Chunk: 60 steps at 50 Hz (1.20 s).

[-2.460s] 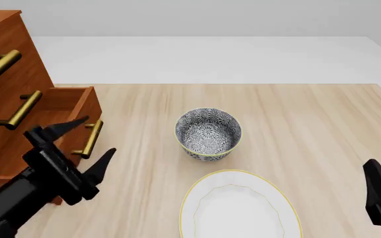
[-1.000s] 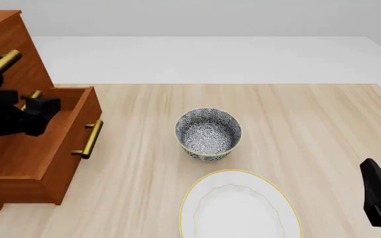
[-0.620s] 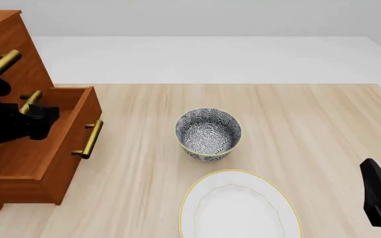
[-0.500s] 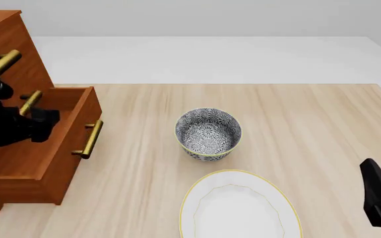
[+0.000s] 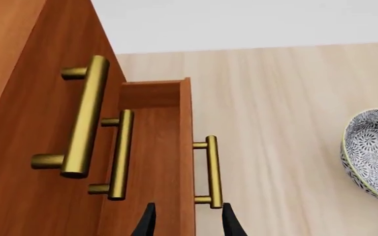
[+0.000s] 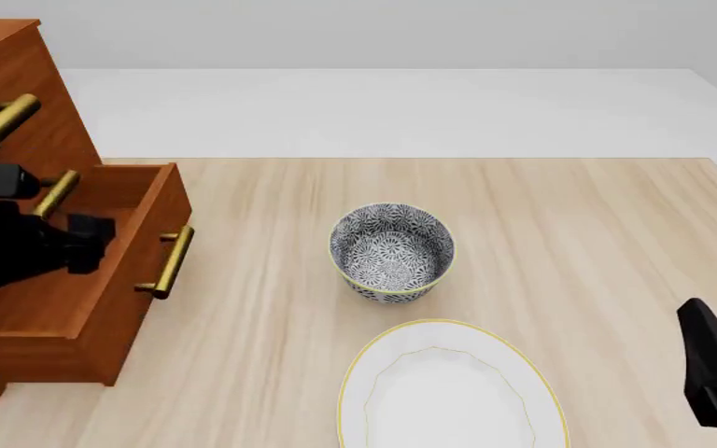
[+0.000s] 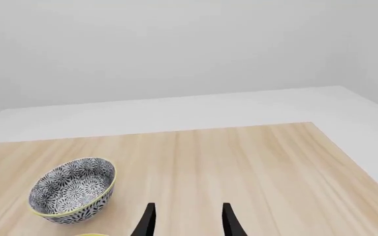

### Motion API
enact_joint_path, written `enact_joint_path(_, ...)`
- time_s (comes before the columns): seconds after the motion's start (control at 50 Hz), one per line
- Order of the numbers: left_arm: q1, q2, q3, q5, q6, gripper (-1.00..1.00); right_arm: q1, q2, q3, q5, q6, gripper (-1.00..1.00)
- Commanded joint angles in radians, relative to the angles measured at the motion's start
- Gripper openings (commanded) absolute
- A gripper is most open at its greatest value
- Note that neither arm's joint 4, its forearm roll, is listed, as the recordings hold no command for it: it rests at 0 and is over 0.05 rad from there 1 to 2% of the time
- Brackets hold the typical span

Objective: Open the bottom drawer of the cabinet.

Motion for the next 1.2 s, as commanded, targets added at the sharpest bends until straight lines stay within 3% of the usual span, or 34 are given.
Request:
enact_joint_path(0.02, 0.014, 0.042, 0.018, -0.044, 0.003, 1.0, 0.0, 0.0, 0.0, 0.0, -0.002, 1.0)
enact_joint_path(0.44, 0.04, 0.142, 0.083, -0.165, 0.034, 1.0, -0.001, 0.0, 0.0, 0.003, -0.004, 1.0)
enact_joint_path(0.74, 0.033, 0.246, 0.151, -0.294, 0.035, 1.0, -0.005, 0.0, 0.0, 0.007, -0.009, 1.0)
enact_joint_path(1.2, 0.022, 0.351, 0.188, -0.406, 0.016, 1.0, -0.008, 0.0, 0.0, 0.011, -0.016, 1.0)
